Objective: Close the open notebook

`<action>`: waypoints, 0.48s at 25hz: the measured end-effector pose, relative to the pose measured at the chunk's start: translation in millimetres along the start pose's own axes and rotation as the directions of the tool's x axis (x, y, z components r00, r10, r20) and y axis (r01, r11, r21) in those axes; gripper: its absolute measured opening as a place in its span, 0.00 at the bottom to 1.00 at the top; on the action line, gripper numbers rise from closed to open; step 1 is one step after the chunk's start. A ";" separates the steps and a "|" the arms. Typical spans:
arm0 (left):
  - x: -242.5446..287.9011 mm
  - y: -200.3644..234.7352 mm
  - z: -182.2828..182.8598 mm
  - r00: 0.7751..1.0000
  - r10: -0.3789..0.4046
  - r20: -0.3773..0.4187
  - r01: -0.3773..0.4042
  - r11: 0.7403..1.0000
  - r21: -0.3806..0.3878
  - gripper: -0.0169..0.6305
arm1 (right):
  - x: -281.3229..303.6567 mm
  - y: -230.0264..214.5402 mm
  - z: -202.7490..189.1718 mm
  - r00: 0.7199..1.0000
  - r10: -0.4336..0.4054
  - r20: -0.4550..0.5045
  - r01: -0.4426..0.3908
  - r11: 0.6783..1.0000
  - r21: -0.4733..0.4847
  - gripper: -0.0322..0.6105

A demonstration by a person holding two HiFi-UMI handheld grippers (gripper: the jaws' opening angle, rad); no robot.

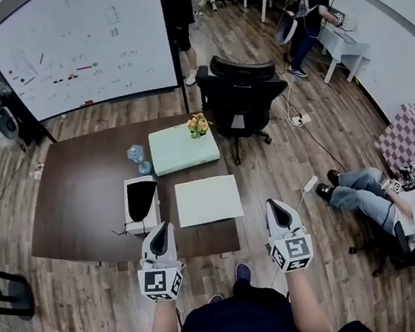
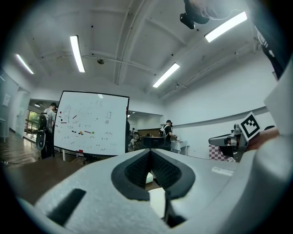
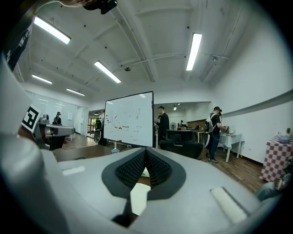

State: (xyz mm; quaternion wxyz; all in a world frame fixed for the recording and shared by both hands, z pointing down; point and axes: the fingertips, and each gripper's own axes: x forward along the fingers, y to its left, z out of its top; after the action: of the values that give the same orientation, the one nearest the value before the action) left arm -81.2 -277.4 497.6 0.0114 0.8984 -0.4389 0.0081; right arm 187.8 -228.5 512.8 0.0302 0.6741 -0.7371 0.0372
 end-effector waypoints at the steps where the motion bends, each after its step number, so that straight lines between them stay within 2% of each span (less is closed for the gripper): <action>1: 1.8 0.0 -0.3 1.000 0.001 -0.001 -0.001 1.000 -0.001 0.02 | 2.9 -1.0 -0.8 1.000 0.002 -0.001 -0.002 1.000 0.004 0.06; 12: 16.6 2.1 -1.6 1.000 0.015 -0.006 -0.015 1.000 -0.004 0.02 | 30.5 -16.9 -13.0 1.000 0.017 -0.019 -0.016 0.999 0.032 0.06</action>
State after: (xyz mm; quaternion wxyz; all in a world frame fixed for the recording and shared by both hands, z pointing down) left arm -72.6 -291.7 499.7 0.0144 0.8952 -0.4454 0.0100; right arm 201.8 -259.0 528.8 0.0264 0.6680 -0.7416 0.0558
